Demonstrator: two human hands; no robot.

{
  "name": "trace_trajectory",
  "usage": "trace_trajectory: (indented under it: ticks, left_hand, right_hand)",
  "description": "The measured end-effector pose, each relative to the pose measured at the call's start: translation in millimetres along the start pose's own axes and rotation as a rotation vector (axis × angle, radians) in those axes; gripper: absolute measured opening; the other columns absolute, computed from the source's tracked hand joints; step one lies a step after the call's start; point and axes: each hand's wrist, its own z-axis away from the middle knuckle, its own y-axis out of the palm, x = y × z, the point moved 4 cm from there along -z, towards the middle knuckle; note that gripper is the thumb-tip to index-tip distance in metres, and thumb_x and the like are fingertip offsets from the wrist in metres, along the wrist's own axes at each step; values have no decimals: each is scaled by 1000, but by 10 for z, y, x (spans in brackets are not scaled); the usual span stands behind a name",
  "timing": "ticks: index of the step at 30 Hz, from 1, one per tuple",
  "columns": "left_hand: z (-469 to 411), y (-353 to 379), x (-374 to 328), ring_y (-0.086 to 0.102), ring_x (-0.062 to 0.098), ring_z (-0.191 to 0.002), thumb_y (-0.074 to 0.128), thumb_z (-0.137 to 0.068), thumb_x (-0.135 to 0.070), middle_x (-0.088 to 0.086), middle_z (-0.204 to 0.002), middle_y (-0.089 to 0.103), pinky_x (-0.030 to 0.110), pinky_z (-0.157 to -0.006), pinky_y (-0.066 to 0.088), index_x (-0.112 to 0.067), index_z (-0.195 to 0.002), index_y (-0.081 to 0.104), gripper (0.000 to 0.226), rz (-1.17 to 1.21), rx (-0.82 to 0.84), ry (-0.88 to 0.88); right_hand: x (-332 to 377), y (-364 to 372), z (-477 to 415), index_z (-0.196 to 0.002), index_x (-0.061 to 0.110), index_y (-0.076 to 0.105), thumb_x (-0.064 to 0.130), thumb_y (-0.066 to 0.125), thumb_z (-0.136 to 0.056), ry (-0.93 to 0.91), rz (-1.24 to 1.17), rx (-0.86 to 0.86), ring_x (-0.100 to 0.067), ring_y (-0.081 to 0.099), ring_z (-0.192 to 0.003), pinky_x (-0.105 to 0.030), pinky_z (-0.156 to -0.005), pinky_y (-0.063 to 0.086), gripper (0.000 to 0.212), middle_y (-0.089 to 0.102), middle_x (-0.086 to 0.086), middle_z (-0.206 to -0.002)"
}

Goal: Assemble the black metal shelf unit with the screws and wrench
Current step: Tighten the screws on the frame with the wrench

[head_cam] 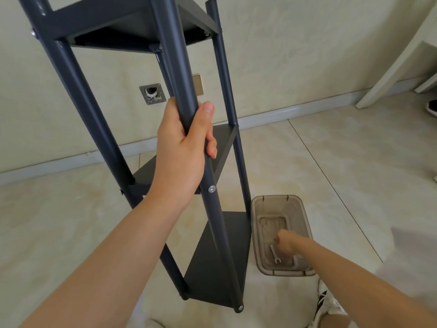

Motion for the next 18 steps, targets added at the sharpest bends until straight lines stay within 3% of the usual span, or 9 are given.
trace_trajectory:
  ticks: [3,10,15,18]
  left_hand:
    - [23,-2,5,48,13,-55,52,-105,-31,-1,-71,50,26,-56,47,-24,-97,50,11,13,-5,-18]
    - [46,-8,24,47,14,-55,52,-103,-33,2,-71,49,26,-54,46,-24,-97,50,11,36,-24,-36]
    - [61,-12,36,49,16,-55,51,-101,-37,1,-71,51,28,-57,48,-27,-95,50,11,-22,-23,-26]
    - [49,-24,37,49,15,-54,51,-101,-37,0,-70,51,27,-57,48,-27,-95,50,12,-21,-25,-25]
  right_hand:
    - [15,119,-65,-129,3,55,30,43,-104,11,33,-8,-30,58,-117,-33,-96,47,38,60,-14,-130]
    - [69,230,-240,-117,13,63,21,55,-97,51,127,4,-23,62,-106,-36,-96,51,23,66,-5,-118]
    - [164,329,-241,-115,17,64,12,52,-96,57,248,-37,-19,62,-99,-29,-77,45,23,66,-1,-115]
    - [194,317,-242,-114,17,63,12,54,-95,52,246,-78,-18,63,-98,-28,-73,44,21,65,-2,-114]
